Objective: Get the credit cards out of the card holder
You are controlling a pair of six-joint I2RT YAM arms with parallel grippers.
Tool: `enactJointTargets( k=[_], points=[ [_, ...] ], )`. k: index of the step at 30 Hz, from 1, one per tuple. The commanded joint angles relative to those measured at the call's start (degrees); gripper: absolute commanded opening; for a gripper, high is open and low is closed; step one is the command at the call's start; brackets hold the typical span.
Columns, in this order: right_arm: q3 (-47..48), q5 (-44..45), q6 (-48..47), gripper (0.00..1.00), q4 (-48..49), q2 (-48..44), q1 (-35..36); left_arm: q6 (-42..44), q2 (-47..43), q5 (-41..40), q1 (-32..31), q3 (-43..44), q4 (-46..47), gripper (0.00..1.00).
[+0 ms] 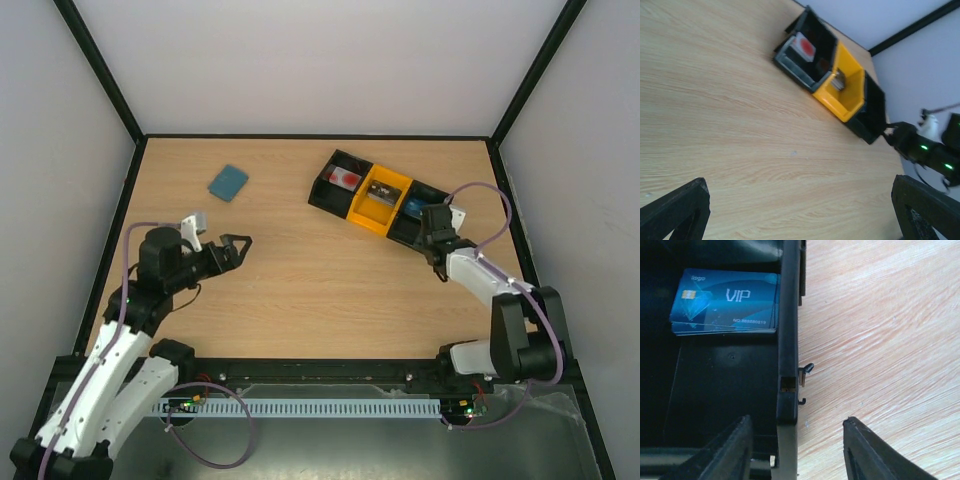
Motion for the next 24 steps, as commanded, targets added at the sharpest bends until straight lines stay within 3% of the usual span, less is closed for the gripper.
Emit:
enactJointTargets(
  k=[1, 5, 11, 12, 21, 24],
  points=[
    [-1.19, -1.33, 1.89, 0.56, -3.71, -6.45, 0.23, 0.37, 7.02, -5.52, -0.06, 1.02, 4.48, 1.00],
    [-3.37, -5.95, 3.08, 0.76, -4.80, -14.76, 0.50, 1.54, 16.52, -9.90, -0.04, 7.26, 5.74, 1.00],
    [-6.77, -16.01, 3.02, 0.99, -3.34, -26.58, 0.69, 6.72, 32.20, -29.47, 0.74, 17.35, 7.27, 1.00],
    [-7.04, -17.03, 2.84, 0.98, -2.89, -27.94, 0.74, 7.66, 35.12, -30.68, 1.72, 19.42, 6.59, 1.00],
    [-9.35, -17.25, 1.28, 0.98, 0.85, -32.04, 0.71, 13.75, 55.49, -18.91, 15.84, 33.74, 8.40, 1.00],
    [-9.73, -18.07, 1.45, 0.98, 1.19, -31.85, 0.74, 16.22, 60.58, -10.15, 18.66, 33.97, 13.45, 0.93]
  ],
)
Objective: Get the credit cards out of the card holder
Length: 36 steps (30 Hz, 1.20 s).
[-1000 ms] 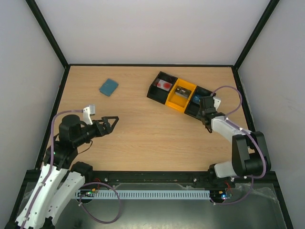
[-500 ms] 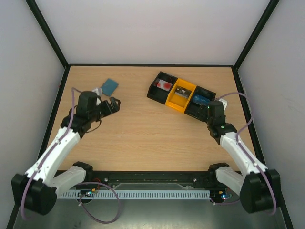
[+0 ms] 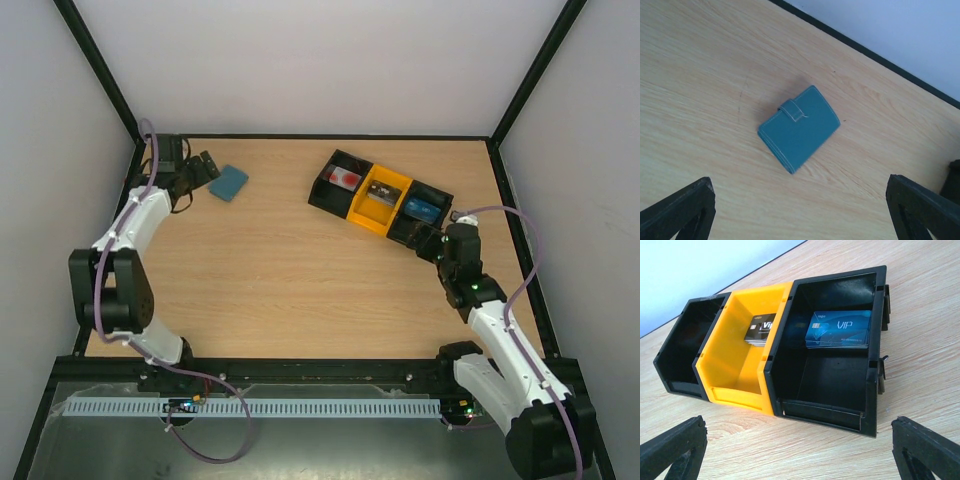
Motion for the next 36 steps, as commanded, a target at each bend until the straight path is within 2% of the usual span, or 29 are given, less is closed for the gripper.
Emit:
enactJointTargets(
  k=[1, 4, 8, 10, 12, 17, 24, 29, 33, 36],
  points=[
    [-1.16, -1.75, -0.84, 0.98, 1.81, -0.34, 0.34, 5.33, 6.35, 10.79, 3.33, 1.46, 5.83, 0.93],
    [-1.58, -3.51, -1.07, 0.98, 2.48, -0.74, 0.35, 6.06, 10.93, 14.34, 5.20, 1.73, 8.94, 0.89],
    [-1.23, -4.24, -1.52, 0.98, 2.15, -1.71, 0.32, 7.89, 18.72, 16.87, 7.69, 3.06, 11.59, 0.73],
    [-1.39, -3.97, -1.26, 0.98, 1.97, -2.44, 0.35, 7.82, 21.66, 21.17, 9.02, 3.97, 13.01, 0.66],
    [-1.44, -3.98, -1.20, 0.98, 1.79, -3.01, 0.37, 6.85, 23.19, 23.66, 10.06, 4.00, 14.89, 0.65],
    [-0.80, -3.75, -1.26, 0.98, 1.10, -4.02, 0.40, 5.93, 26.07, 22.47, 10.09, 5.02, 17.20, 0.66],
    [0.31, -3.97, -1.15, 0.98, -0.03, -4.29, 0.46, 3.51, 30.71, 24.24, 10.14, 7.29, 20.37, 0.62],
    [0.38, -3.22, -1.06, 0.98, -0.51, -6.51, 0.44, 0.96, 33.73, 25.77, 10.68, 8.77, 20.84, 0.49],
    [-0.09, -4.41, -0.78, 0.98, -0.53, -6.95, 0.46, -0.52, 35.18, 30.46, 10.93, 8.90, 21.73, 0.39],
    [0.08, -5.39, -0.25, 0.98, -1.18, -7.04, 0.86, -1.01, 35.94, 31.43, 11.28, 8.51, 21.68, 0.27]
  ],
)
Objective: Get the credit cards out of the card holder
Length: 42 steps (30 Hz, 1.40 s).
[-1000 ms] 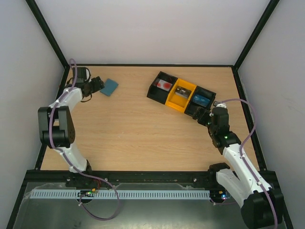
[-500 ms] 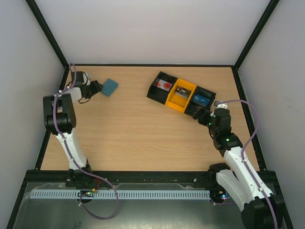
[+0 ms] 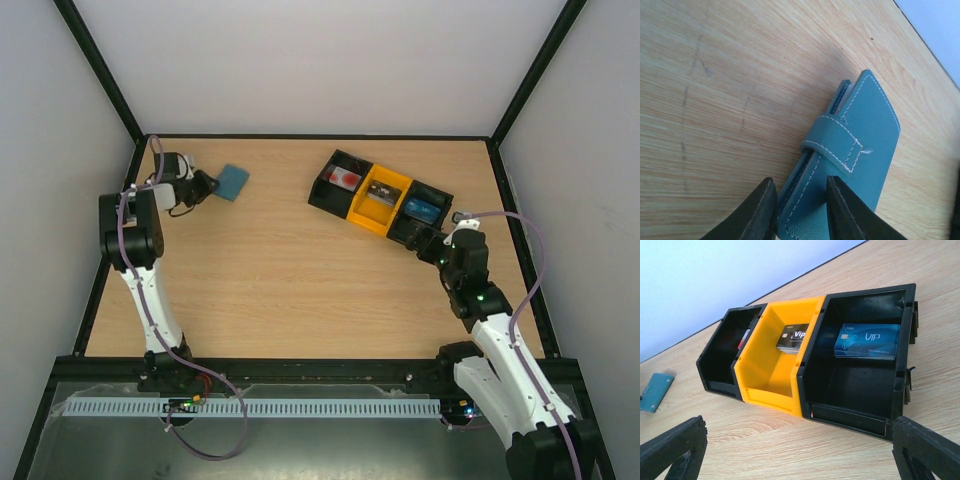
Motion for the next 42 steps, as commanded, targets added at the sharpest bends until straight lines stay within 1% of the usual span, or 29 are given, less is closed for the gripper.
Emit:
enactJointTargets(
  k=[1, 4, 5, 8, 12, 14, 18, 21, 24, 26, 29, 32, 34, 37, 39, 42],
  points=[
    [1.39, -0.93, 0.57, 0.98, -2.28, -0.68, 0.69, -1.14, 1.51, 3.83, 0.63, 0.45, 1.24, 0.21],
    [2.50, 1.08, 2.36, 0.98, -4.27, -0.76, 0.80, -1.49, -0.10, 4.15, 0.75, -1.57, 1.84, 0.05],
    [2.63, 1.31, 2.74, 0.98, -4.76, -0.81, 0.81, -1.66, -0.93, 4.16, 0.74, -2.30, 2.05, 0.03],
    [2.65, -0.12, 4.02, 0.98, -5.78, -1.17, 0.78, -2.33, -3.88, 4.78, 0.74, -4.01, 1.99, 0.03],
    [2.69, -6.18, 6.04, 0.98, -7.36, -1.70, 1.21, -4.14, -8.18, 5.78, 0.63, -6.36, 0.30, 0.03],
    [3.20, -7.13, 7.62, 0.98, -8.62, -2.32, 2.07, -5.73, -10.54, 5.21, 0.52, -8.28, -1.16, 0.03],
    [5.25, -7.22, 9.31, 0.98, -10.91, -3.73, 4.83, -10.07, -16.38, 6.07, -0.11, -16.10, 1.85, 0.03],
    [7.94, -7.56, 10.56, 0.98, -12.52, -3.18, 8.06, -10.01, -21.44, 4.69, -2.25, -21.49, 1.08, 0.03],
    [8.73, -7.00, 12.33, 0.98, -12.77, -2.81, 11.82, -9.97, -27.71, 3.31, -5.43, -27.00, 0.46, 0.03],
    [8.87, -6.81, 12.76, 0.99, -12.26, -1.92, 14.90, -11.19, -33.25, 2.93, -8.32, -32.00, 1.97, 0.03],
    [8.54, -6.25, 14.08, 1.00, -11.80, 0.85, 19.26, -11.08, -39.29, 1.61, -14.11, -36.35, 1.30, 0.03],
    [6.78, -3.73, 16.55, 0.98, -8.95, 2.98, 25.02, -11.77, -45.26, 0.49, -19.05, -40.81, 0.78, 0.03],
    [5.06, -2.16, 18.63, 0.97, -6.17, 3.49, 28.15, -14.15, -50.01, -0.74, -22.14, -45.20, 2.67, 0.03],
    [1.41, -3.10, 21.85, 0.96, 0.22, 4.48, 31.09, -19.77, -57.07, -6.54, -29.01, -52.51, 6.39, 0.03],
    [0.20, -2.55, 23.17, 0.95, 2.69, 5.80, 32.69, -21.57, -59.17, -9.08, -33.37, -54.65, 6.39, 0.03],
    [-0.69, -0.80, 23.55, 0.95, 4.09, 7.96, 34.35, -24.41, -61.26, -11.50, -37.67, -57.85, 6.85, 0.03]
  ],
)
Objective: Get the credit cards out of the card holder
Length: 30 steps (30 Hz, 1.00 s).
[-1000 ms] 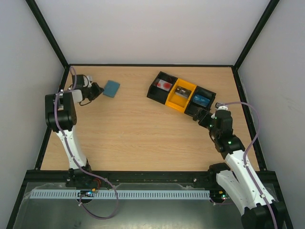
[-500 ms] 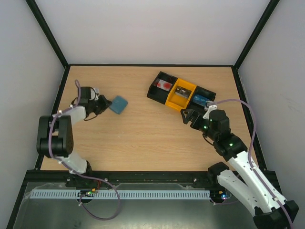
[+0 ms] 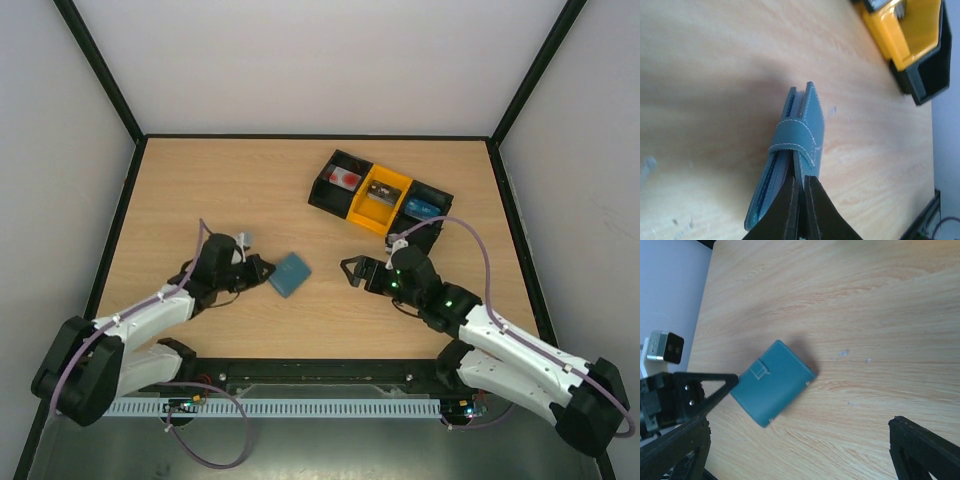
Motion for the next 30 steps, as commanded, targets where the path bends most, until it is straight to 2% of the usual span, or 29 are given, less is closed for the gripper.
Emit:
enactJointTargets(
  k=[1, 4, 7, 11, 13, 17, 20, 23, 27, 30],
  points=[
    [-2.25, 2.43, 3.16, 0.95, 6.81, 2.50, 2.01, -7.34, -3.17, -5.50, -5.81, -4.82, 4.03, 0.03],
    [-3.65, 0.46, 2.97, 0.95, 10.16, 3.99, 2.81, -10.79, -3.91, -5.43, -9.94, -7.55, 6.75, 0.06],
    [-3.27, 0.46, 2.18, 0.99, 11.12, 6.63, 5.02, -12.19, -3.53, -7.01, -15.03, -7.46, 7.36, 0.21],
    [-4.94, 0.88, 4.37, 0.98, 15.19, 9.61, 7.66, -13.69, -2.50, -7.31, -19.75, -6.85, 8.58, 0.36],
    [-5.96, 1.39, 5.32, 0.98, 17.57, 10.76, 9.11, -11.69, -2.31, -8.28, -19.96, -5.52, 6.11, 0.48],
    [-5.98, 5.25, 6.35, 0.98, 18.77, 13.45, 12.04, -6.53, -1.75, -14.12, -18.81, -1.51, -3.13, 0.58],
    [-6.12, 6.12, 8.13, 0.98, 21.34, 16.23, 13.15, -5.20, -0.55, -12.39, -16.88, -0.72, -2.69, 0.59],
    [-6.47, 4.82, 9.16, 0.98, 24.88, 20.13, 13.43, -5.46, 1.70, -8.93, -16.12, -1.53, 1.43, 0.56],
    [-7.12, 4.26, 10.20, 1.00, 29.33, 24.57, 13.53, -4.37, 6.00, -5.00, -16.09, -2.17, 5.70, 0.47],
    [-9.02, 2.59, 12.82, 0.92, 36.93, 27.72, 14.00, -3.88, 9.15, -4.08, -16.09, -2.67, 7.10, 0.37]
  ],
)
